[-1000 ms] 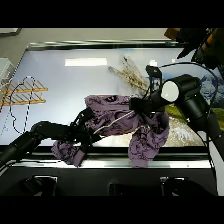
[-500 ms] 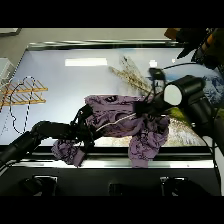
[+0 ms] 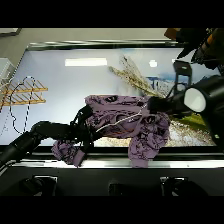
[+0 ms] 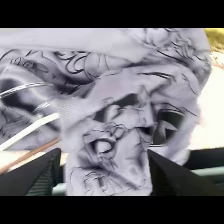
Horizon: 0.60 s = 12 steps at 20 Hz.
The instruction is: Fold the clothes and pants, and hang the long-sleeved shirts on hangers.
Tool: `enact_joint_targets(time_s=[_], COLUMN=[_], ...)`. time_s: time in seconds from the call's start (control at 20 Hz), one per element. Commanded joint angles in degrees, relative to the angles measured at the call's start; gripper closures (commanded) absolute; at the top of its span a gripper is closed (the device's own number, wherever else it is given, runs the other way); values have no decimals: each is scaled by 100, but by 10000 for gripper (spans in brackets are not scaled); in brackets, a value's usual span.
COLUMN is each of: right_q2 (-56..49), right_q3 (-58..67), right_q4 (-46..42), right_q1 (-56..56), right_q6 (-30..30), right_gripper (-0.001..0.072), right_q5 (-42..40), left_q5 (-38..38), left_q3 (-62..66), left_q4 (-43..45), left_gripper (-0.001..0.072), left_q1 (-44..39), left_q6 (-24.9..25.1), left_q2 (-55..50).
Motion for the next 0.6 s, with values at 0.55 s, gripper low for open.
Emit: enact_joint_targets(time_s=[0.55], right_q2=[-1910], right_q3=[-44], right_q4=[3206], right_q1=[-3598], right_q6=[-9914], right_gripper=[175], right_q5=[702], left_q5=[50], left_q3=[-9], left_q4=[68], left_gripper=[680], left_q1=[13], left_q6=[-111], left_q2=[-2])
